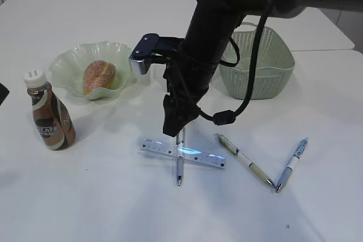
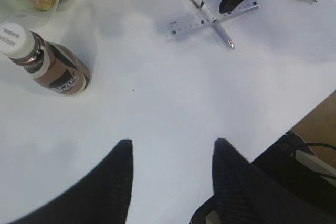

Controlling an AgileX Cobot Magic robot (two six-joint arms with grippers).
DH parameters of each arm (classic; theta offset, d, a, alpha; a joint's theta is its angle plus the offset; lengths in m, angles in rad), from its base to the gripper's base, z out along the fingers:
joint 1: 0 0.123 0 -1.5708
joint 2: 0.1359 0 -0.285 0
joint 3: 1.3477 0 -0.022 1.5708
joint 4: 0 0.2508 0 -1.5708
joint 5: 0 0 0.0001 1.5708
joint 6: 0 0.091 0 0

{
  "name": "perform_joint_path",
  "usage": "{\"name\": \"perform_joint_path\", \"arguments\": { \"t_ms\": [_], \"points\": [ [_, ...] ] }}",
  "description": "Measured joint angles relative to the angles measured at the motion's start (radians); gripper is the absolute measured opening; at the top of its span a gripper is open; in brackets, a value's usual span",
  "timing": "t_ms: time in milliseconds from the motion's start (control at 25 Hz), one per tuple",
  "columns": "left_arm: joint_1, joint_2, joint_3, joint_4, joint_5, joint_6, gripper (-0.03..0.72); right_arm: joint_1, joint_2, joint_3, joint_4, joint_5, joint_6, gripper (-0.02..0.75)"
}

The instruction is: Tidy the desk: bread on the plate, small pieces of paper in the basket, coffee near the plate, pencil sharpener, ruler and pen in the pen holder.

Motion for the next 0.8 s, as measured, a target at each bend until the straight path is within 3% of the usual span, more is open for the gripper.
{"name": "perform_joint_path", "arguments": {
  "t_ms": [240,800],
  "points": [
    [0.0,0.0,0.0,0.0,0.0,0.0,0.341,0.0,0.042,0.0,0.006,-0.034,-0.003,0.515],
    [0.0,0.0,0.0,0.017,0.0,0.0,0.341,0.001,0.098,0.0,0.036,-0.084,-0.007,0.522]
  ]
}}
